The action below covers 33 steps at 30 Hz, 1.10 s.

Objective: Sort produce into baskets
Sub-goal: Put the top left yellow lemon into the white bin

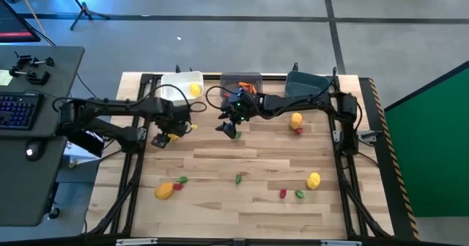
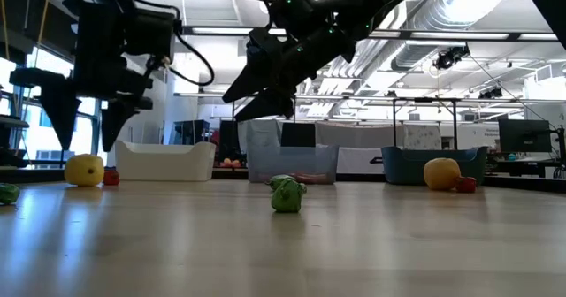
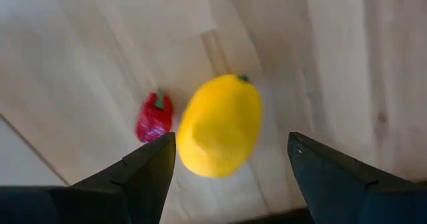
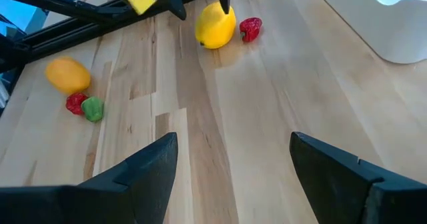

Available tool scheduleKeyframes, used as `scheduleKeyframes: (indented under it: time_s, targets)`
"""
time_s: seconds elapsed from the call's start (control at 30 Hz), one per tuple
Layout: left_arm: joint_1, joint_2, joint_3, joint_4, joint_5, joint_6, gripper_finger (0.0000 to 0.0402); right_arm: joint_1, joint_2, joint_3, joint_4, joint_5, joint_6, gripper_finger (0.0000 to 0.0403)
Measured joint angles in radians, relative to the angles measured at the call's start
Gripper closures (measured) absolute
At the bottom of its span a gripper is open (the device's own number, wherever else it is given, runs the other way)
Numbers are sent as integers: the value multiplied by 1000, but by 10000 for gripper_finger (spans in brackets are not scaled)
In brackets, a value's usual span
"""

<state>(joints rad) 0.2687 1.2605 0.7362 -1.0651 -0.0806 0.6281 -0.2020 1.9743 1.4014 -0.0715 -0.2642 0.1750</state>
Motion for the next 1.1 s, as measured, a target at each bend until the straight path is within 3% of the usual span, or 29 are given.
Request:
scheduleKeyframes:
  time_s: [0.43, 0.63, 0.87, 1.1]
  targets:
    - [-17, 0, -122, 102, -64, 64, 131, 0, 0, 0, 0, 6, -18, 124]
    - [-37, -2, -127, 97, -82, 56, 186, 0, 0, 0, 0, 28, -19, 124]
    - [-23, -12, 7, 28, 8, -79, 279, 0, 0, 0, 0, 28, -19, 124]
    - [155, -38, 170, 18, 31, -350, 281, 0, 0, 0, 0, 28, -19, 124]
